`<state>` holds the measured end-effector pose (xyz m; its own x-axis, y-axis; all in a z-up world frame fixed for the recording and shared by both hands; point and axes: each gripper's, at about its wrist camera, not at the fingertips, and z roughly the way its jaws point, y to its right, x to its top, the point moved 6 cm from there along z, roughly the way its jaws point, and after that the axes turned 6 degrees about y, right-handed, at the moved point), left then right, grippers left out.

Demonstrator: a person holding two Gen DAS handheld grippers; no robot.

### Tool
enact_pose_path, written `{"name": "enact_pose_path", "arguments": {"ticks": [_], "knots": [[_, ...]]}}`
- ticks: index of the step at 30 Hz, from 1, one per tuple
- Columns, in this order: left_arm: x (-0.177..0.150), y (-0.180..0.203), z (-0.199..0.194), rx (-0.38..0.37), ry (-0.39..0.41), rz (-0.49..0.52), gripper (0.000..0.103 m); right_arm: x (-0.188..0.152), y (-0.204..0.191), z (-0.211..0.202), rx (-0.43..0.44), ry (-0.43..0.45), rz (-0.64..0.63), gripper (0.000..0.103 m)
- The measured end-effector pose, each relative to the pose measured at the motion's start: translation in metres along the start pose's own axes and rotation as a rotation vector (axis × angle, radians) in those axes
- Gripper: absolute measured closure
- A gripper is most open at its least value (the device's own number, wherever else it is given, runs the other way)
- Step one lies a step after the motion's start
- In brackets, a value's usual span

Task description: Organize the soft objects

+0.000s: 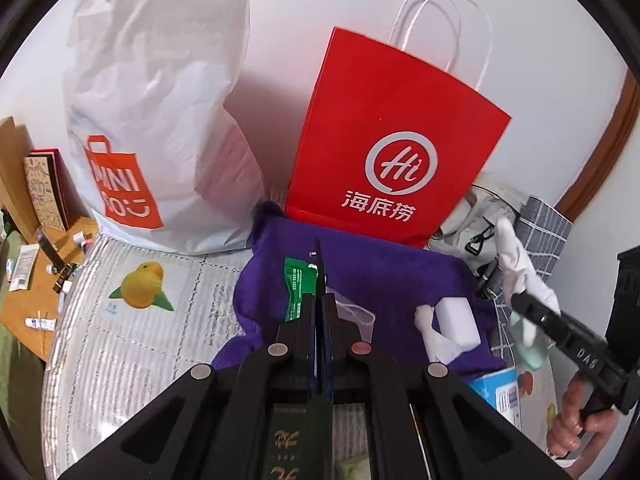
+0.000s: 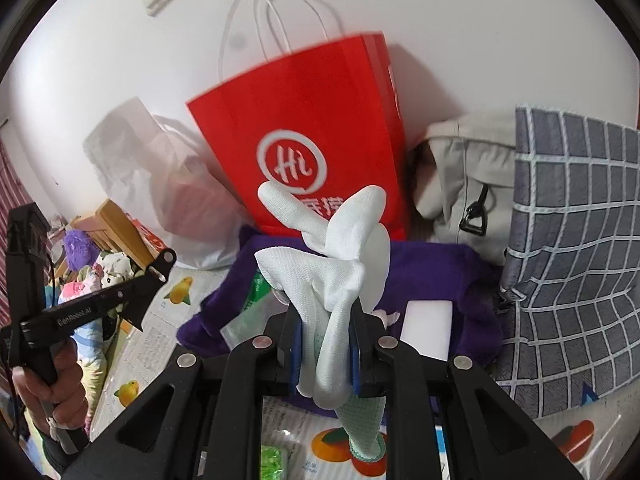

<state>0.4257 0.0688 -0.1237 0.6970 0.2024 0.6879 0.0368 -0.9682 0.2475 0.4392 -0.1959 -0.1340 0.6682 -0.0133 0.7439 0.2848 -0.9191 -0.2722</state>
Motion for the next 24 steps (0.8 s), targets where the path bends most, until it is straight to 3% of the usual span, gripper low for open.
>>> {"name": "enact_pose_path", "arguments": {"ticks": [12,24], "knots": [[-0.008,0.006,0.053,-0.015,-0.069,0.013,0.099,-0.020,0.034,0.040,-0.045,-0.091,0.033,0.084],[-0.026,-0.010,0.094,-0.033,-0.179,-0.033,0.099,-0.047,0.034,0.081,-0.076,-0.190,0.010,0.084]]}}
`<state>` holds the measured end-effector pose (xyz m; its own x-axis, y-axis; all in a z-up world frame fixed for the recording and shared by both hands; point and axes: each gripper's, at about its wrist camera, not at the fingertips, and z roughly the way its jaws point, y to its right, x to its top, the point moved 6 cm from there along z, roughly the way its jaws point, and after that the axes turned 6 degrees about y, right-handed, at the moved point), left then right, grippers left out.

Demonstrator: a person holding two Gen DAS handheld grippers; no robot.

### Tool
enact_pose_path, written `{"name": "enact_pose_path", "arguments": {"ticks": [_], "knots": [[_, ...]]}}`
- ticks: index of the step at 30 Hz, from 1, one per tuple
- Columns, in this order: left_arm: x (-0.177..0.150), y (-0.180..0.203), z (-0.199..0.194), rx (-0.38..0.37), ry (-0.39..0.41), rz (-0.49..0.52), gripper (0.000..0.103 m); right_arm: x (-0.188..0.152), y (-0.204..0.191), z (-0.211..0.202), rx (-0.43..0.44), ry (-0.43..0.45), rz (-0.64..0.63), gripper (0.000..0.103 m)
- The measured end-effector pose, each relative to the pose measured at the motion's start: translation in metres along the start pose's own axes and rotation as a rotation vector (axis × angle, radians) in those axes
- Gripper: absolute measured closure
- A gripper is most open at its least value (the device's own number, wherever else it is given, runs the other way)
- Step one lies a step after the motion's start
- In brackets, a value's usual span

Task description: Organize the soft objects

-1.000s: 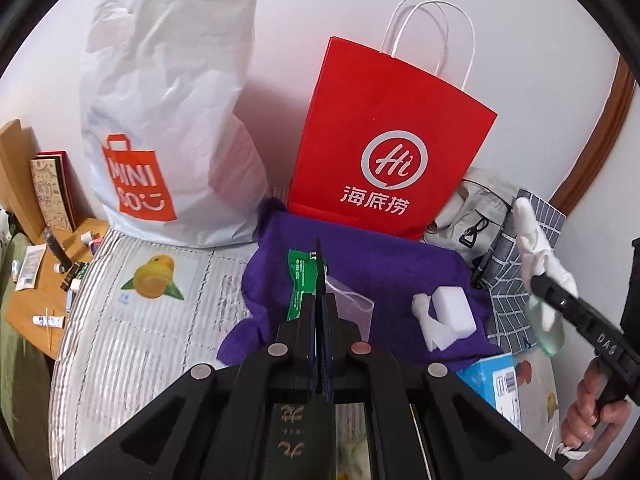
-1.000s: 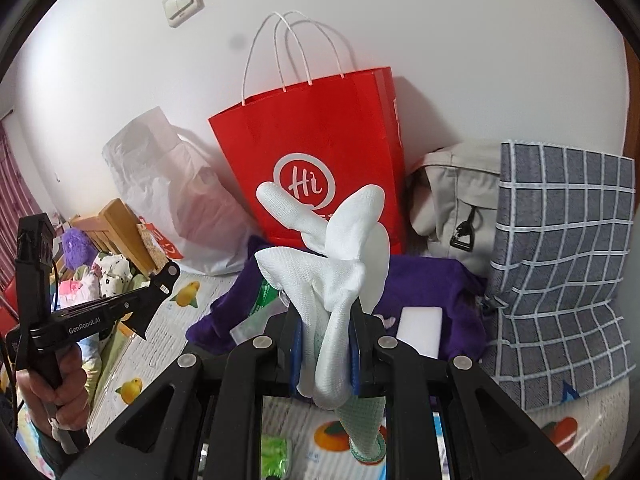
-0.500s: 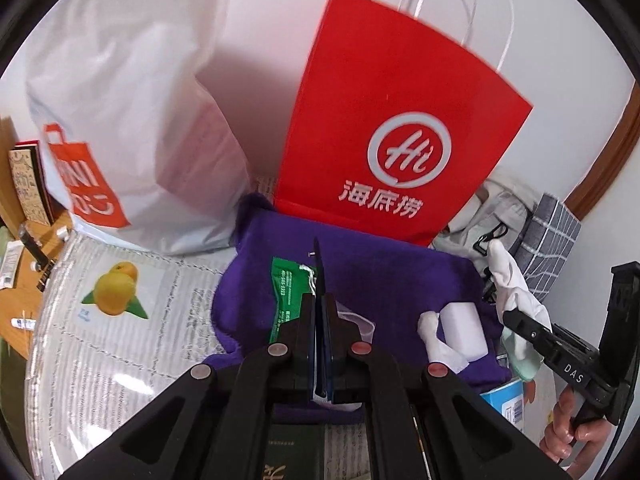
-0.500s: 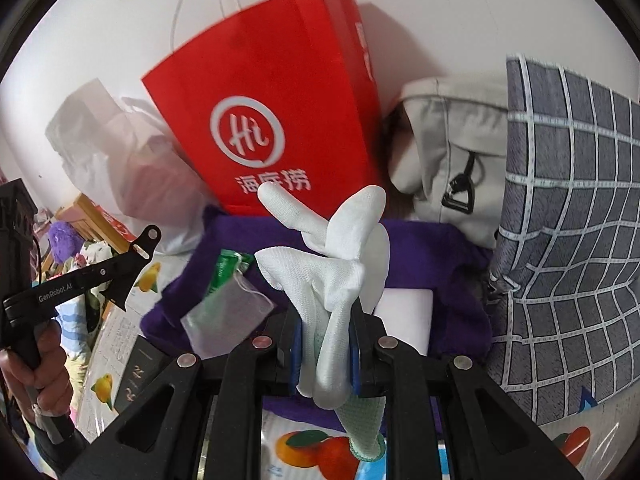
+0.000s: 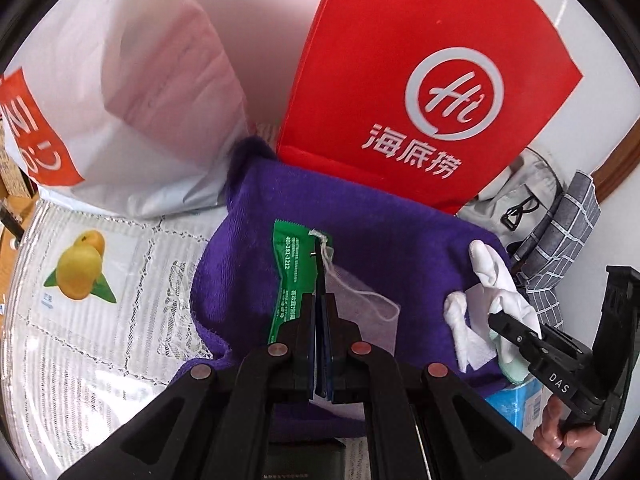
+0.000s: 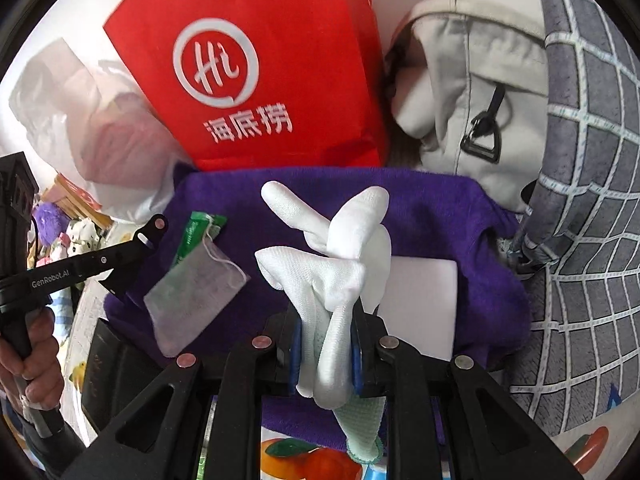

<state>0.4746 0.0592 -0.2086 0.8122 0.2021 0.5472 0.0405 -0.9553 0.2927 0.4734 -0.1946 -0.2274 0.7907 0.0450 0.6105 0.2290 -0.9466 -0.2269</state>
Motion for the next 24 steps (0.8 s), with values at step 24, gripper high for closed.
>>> {"name": "enact_pose_path", "arguments": {"ticks": [24], "knots": [[-0.011,-0.009,0.025,-0.021,-0.092,-0.030,0.099,-0.004,-0.006,0.012,-0.030,-0.005,-0.012,0.048]]}}
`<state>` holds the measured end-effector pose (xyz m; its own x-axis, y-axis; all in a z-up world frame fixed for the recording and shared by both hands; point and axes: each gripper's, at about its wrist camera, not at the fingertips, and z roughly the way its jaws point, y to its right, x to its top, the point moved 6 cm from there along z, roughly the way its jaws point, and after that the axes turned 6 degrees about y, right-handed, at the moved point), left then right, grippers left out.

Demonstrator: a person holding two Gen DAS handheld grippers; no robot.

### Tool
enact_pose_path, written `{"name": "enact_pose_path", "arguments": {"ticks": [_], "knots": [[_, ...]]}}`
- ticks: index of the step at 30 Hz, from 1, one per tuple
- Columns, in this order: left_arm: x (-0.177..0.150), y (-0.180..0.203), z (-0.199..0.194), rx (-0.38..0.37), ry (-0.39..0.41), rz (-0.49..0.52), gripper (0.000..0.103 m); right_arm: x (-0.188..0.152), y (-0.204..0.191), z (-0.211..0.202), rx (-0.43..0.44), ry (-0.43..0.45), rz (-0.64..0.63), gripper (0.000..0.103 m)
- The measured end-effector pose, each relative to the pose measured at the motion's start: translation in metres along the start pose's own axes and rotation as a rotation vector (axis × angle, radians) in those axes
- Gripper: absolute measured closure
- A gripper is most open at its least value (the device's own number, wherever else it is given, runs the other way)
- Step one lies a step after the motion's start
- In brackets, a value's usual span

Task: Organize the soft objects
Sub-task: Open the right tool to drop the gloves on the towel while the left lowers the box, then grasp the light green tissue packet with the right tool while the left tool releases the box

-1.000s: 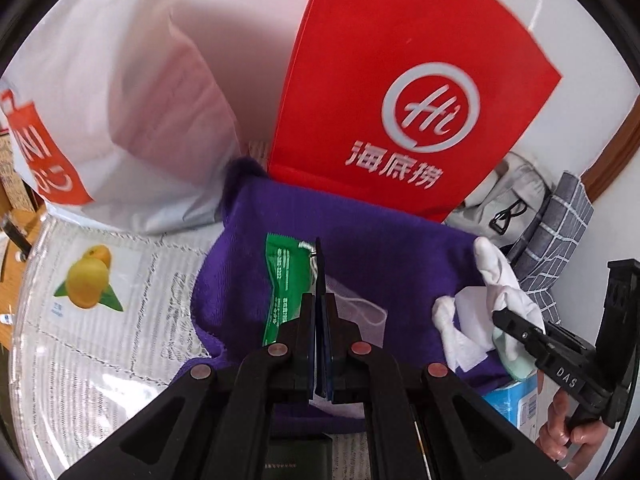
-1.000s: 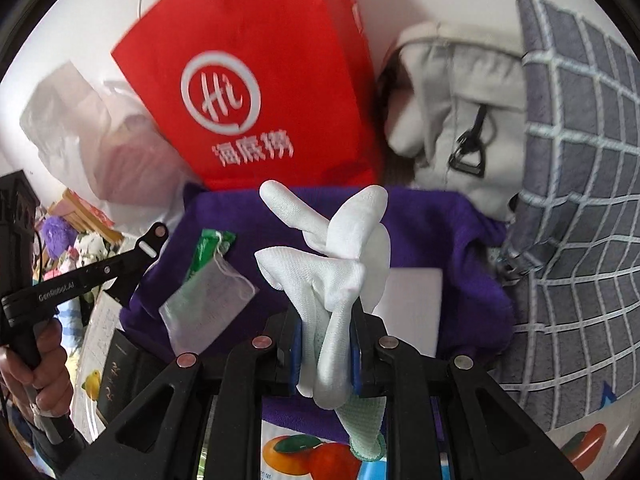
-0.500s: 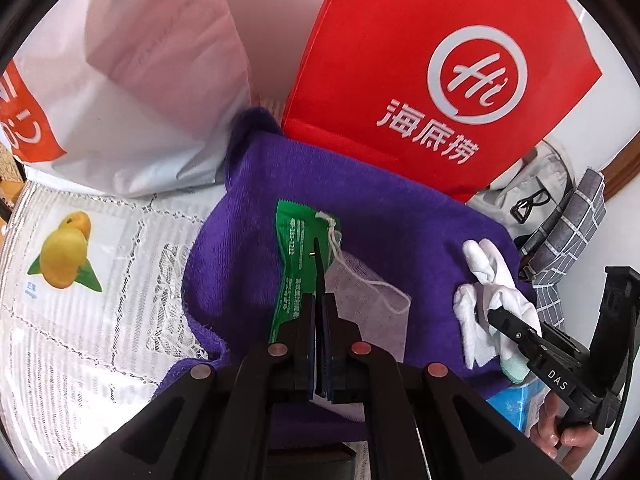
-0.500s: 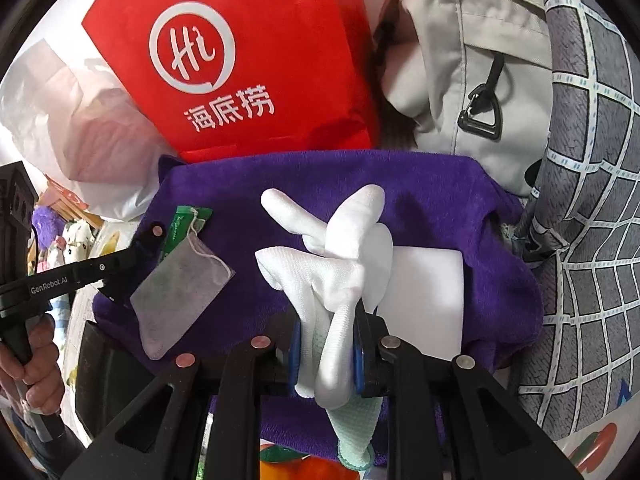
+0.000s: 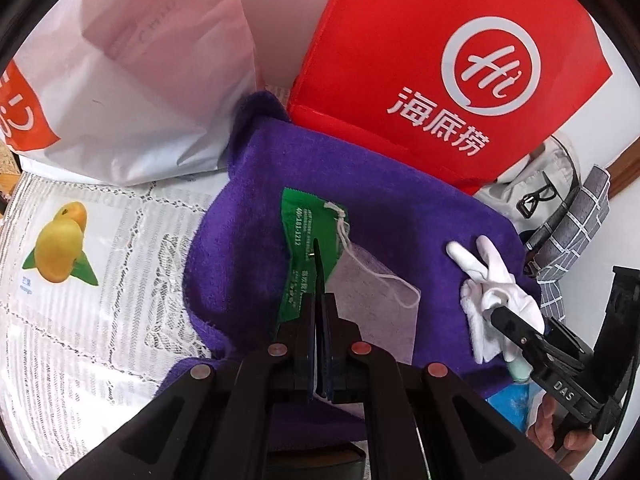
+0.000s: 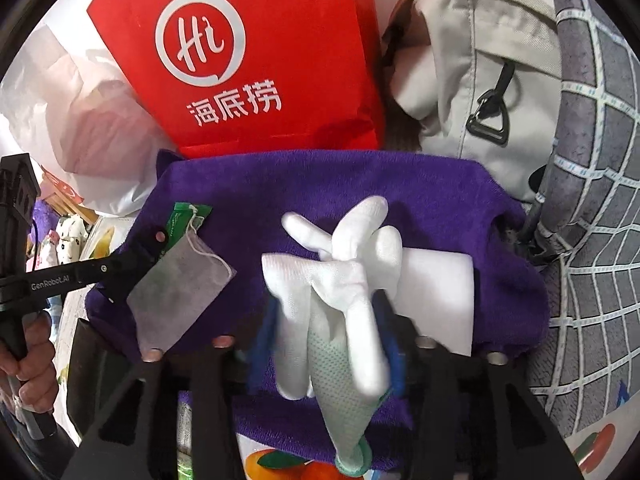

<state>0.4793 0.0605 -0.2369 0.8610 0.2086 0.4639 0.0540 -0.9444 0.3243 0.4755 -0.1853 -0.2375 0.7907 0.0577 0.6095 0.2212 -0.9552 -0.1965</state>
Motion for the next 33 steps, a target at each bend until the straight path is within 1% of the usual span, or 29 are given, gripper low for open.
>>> {"name": "enact_pose_path", "arguments": {"ticks": [4,5,7,8,9,11,16,18,19,22,24,26,30,33], "knots": [[-0.001,0.005,0.000,-0.007,-0.004,0.009,0.099,0.003,-0.003,-0.011,-0.021,0.019,-0.020,0.043],[-0.001,0.007,0.000,-0.012,-0.004,0.009,0.097,0.004,-0.003,-0.015,-0.022,0.027,-0.024,0.043],[0.000,0.010,-0.003,-0.028,0.001,0.007,0.086,0.007,-0.005,-0.025,-0.025,0.048,-0.029,0.043],[0.001,0.012,-0.005,-0.034,0.011,0.009,0.077,0.009,-0.006,-0.031,-0.025,0.060,-0.029,0.042],[0.003,0.014,-0.008,-0.037,0.024,0.016,0.073,0.009,-0.006,-0.035,-0.024,0.069,-0.028,0.041],[0.004,0.016,-0.014,-0.032,0.043,0.032,0.072,0.012,-0.009,-0.047,-0.019,0.097,-0.027,0.036],[0.008,0.016,-0.025,-0.058,0.052,0.027,0.072,0.011,-0.028,-0.074,-0.019,0.148,-0.061,0.036],[0.010,0.013,-0.032,-0.063,0.059,0.017,0.072,0.006,-0.037,-0.082,-0.019,0.158,-0.076,0.028],[0.011,0.012,-0.035,-0.063,0.064,0.015,0.072,0.001,-0.042,-0.085,-0.018,0.161,-0.082,0.024],[0.013,0.009,-0.046,-0.049,0.087,0.016,0.069,-0.022,-0.058,-0.091,-0.012,0.148,-0.109,0.023],[0.015,0.010,-0.053,-0.049,0.104,0.022,0.058,-0.044,-0.070,-0.089,0.000,0.116,-0.127,0.022],[0.016,0.012,-0.059,-0.057,0.120,0.030,0.058,-0.071,-0.082,-0.086,0.012,0.072,-0.151,0.022],[0.016,0.018,-0.066,-0.083,0.128,0.040,0.057,-0.116,-0.103,-0.076,0.027,0.013,-0.192,0.021],[0.014,0.024,-0.071,-0.104,0.132,0.052,0.057,-0.143,-0.114,-0.069,0.023,-0.027,-0.204,0.018]]}}
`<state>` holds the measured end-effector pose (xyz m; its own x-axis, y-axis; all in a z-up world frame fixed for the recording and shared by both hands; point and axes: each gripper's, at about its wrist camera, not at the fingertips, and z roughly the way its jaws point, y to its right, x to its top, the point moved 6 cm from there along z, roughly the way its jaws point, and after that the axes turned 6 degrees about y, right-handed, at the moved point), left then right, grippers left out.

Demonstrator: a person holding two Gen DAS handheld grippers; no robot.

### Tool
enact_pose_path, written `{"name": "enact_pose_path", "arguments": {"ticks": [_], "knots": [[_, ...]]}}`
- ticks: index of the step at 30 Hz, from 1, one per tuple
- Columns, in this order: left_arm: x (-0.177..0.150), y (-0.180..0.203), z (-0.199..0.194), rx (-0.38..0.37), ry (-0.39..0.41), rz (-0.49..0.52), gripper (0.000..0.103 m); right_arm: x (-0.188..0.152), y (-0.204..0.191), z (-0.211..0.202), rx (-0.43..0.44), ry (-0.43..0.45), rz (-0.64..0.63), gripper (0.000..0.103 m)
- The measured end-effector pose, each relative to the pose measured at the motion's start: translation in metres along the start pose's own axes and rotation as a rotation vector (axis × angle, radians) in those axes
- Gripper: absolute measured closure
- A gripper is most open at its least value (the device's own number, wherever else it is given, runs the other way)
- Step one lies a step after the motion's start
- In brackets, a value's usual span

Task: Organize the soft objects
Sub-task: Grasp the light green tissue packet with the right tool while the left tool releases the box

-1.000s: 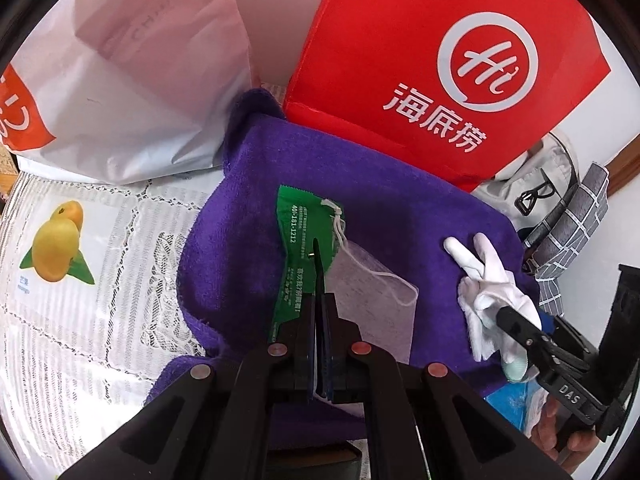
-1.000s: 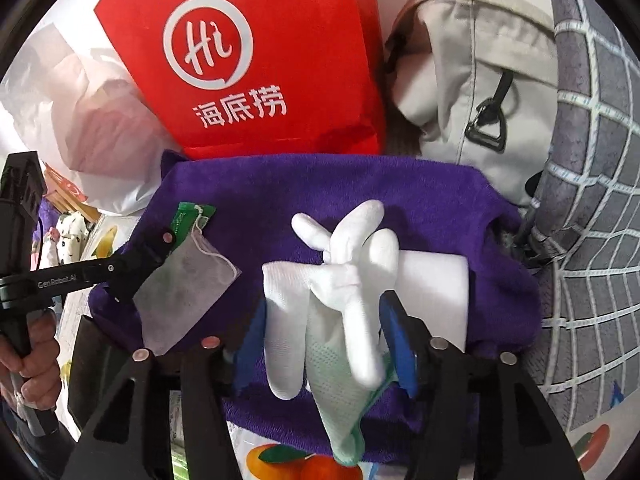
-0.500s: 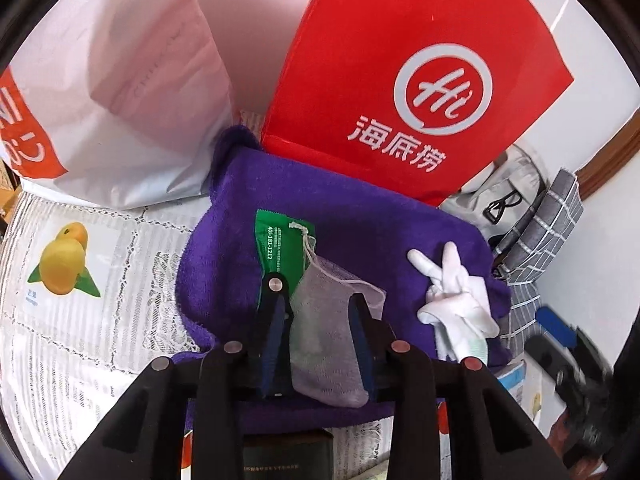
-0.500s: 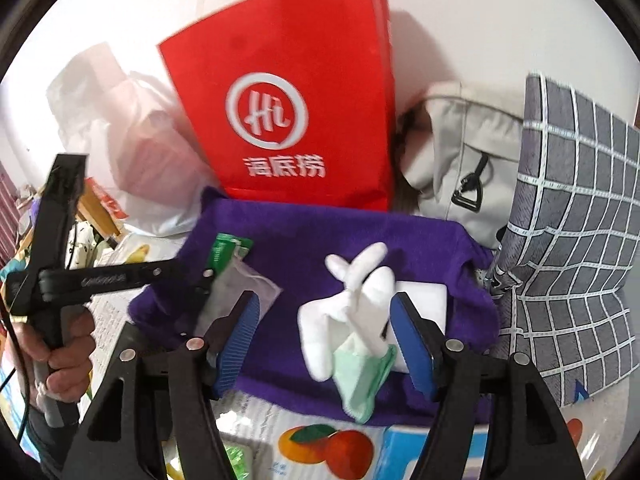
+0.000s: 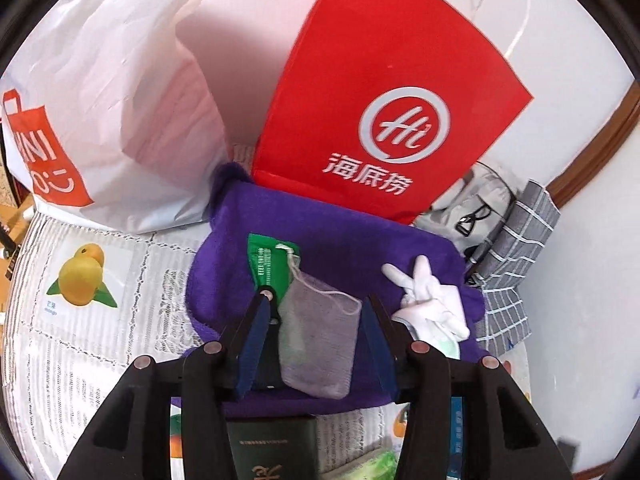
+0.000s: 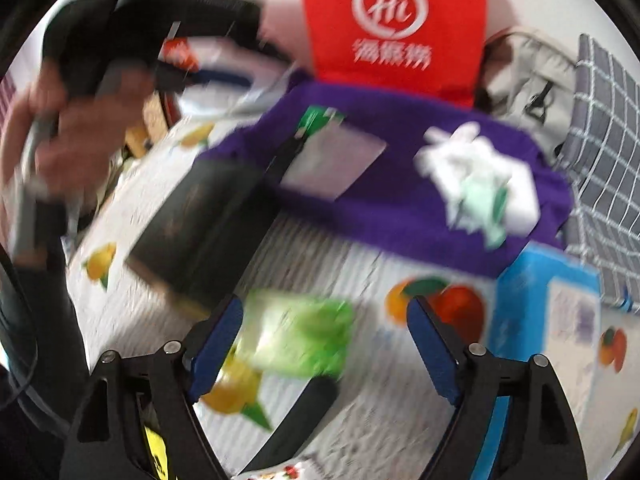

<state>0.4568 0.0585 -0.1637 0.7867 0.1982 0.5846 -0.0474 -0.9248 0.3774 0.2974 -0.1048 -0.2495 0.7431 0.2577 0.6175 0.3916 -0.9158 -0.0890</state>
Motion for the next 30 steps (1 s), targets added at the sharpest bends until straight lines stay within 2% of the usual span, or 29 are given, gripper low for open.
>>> {"name": "enact_pose_path", "arguments": {"ticks": [6,11,15,17,23,28,30], "knots": [[-0.003,0.014,-0.004,-0.030,0.003,0.027,0.056,-0.025,-0.009,0.014,0.047,-0.061,0.101,0.016],[-0.005,0.019,-0.003,-0.035,-0.003,0.036,0.056,-0.024,-0.008,0.035,-0.027,-0.087,0.092,0.014],[-0.007,0.022,0.000,-0.027,-0.010,0.049,0.056,-0.016,-0.009,0.040,-0.051,-0.045,0.053,0.013],[-0.008,0.022,0.001,-0.019,-0.012,0.053,0.056,-0.012,-0.010,0.038,-0.045,-0.022,0.038,0.029],[-0.009,0.025,0.002,0.001,-0.008,0.063,0.056,-0.003,0.002,0.016,-0.031,0.049,0.063,0.029],[-0.010,0.030,-0.003,0.013,0.002,0.077,0.056,0.010,0.021,-0.015,0.027,0.171,0.193,0.029],[-0.010,0.033,-0.005,0.015,0.008,0.084,0.056,0.014,0.024,-0.027,0.032,0.196,0.205,0.029]]}}
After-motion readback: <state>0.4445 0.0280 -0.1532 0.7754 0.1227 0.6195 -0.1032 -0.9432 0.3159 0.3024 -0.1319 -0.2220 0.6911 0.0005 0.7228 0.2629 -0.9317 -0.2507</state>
